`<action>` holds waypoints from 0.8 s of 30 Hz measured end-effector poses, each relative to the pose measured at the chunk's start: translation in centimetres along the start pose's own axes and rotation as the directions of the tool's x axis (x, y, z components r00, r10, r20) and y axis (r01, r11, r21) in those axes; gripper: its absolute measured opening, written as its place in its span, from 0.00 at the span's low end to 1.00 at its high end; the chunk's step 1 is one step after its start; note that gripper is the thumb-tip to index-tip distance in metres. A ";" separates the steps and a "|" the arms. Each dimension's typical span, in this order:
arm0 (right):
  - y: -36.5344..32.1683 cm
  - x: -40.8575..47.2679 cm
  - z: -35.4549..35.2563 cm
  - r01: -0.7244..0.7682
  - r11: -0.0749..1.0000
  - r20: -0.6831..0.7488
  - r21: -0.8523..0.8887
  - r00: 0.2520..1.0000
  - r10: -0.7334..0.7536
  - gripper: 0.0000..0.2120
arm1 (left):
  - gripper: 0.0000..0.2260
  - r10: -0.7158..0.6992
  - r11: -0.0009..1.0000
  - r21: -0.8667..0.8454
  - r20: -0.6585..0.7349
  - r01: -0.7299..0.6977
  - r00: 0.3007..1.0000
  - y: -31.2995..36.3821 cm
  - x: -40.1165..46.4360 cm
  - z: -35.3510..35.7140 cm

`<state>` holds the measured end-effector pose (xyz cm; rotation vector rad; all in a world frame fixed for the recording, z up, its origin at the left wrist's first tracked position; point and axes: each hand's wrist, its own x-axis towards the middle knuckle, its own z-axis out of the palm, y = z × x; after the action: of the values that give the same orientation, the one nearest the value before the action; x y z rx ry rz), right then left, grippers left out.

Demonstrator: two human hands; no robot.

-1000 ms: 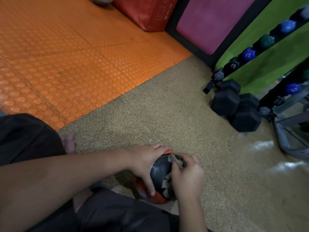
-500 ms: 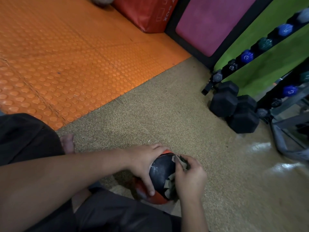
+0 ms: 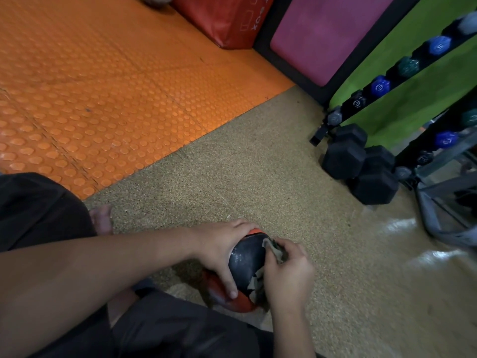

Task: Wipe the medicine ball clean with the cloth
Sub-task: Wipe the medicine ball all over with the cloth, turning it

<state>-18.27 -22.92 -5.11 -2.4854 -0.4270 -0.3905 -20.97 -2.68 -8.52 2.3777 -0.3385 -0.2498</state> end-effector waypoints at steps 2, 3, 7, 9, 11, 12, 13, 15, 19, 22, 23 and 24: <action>-1.1 -1.1 0.0 0.084 0.996 0.039 0.011 0.996 -0.084 0.10 | 0.67 0.023 1.000 0.001 0.006 -0.023 1.000 -0.1 0.0 -0.1; -1.5 -1.7 0.0 0.136 0.990 0.070 0.042 0.988 -0.138 0.11 | 0.67 0.037 0.999 -0.008 0.011 -0.037 0.999 -0.3 -0.1 -0.1; -1.6 -1.6 0.2 0.153 0.983 0.095 0.104 0.982 -0.163 0.10 | 0.67 0.035 0.999 -0.029 0.027 -0.035 0.999 -1.0 -0.4 -0.2; -0.8 -0.5 0.2 0.078 0.994 0.043 0.082 0.996 -0.081 0.08 | 0.67 0.014 1.000 -0.028 0.017 -0.013 1.000 -0.8 -0.3 -0.1; -0.3 0.1 0.1 0.010 0.999 0.017 0.049 1.000 -0.010 0.07 | 0.67 -0.005 1.000 -0.012 0.006 0.005 1.000 -0.4 0.0 0.1; -0.3 0.1 0.1 0.002 0.999 0.015 0.033 1.000 -0.003 0.07 | 0.67 -0.010 1.000 -0.002 0.002 0.010 1.000 -0.3 0.1 0.2; -0.5 -0.3 0.1 0.024 1.000 0.017 0.020 1.000 -0.024 0.08 | 0.67 -0.007 1.000 0.002 -0.002 0.007 1.000 -0.3 0.2 0.3; -1.3 -1.4 0.1 0.128 0.991 0.054 0.050 0.990 -0.131 0.10 | 0.66 0.018 1.000 0.001 -0.003 -0.018 1.000 -0.5 0.1 0.2; -2.2 -2.2 0.2 0.213 0.969 0.126 0.122 0.965 -0.228 0.11 | 0.67 0.054 0.998 -0.029 0.016 -0.054 0.998 -1.2 -0.2 -0.1; -1.0 -0.5 0.3 0.090 0.990 0.032 0.112 0.995 -0.094 0.07 | 0.66 0.022 0.999 -0.043 0.003 -0.022 1.000 -1.0 0.0 0.0; -0.6 -0.1 0.3 0.055 0.994 0.010 0.096 0.998 -0.056 0.07 | 0.66 0.012 0.999 -0.045 -0.003 -0.012 1.000 -0.9 0.1 0.1; -0.5 0.1 0.2 0.036 0.996 0.001 0.082 0.999 -0.036 0.07 | 0.66 0.007 0.999 -0.044 -0.010 -0.007 1.000 -0.8 0.2 0.2</action>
<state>-18.27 -22.40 -5.00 -2.4017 -0.4803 -0.3769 -20.69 -2.30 -9.19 2.3330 -0.3334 -0.2404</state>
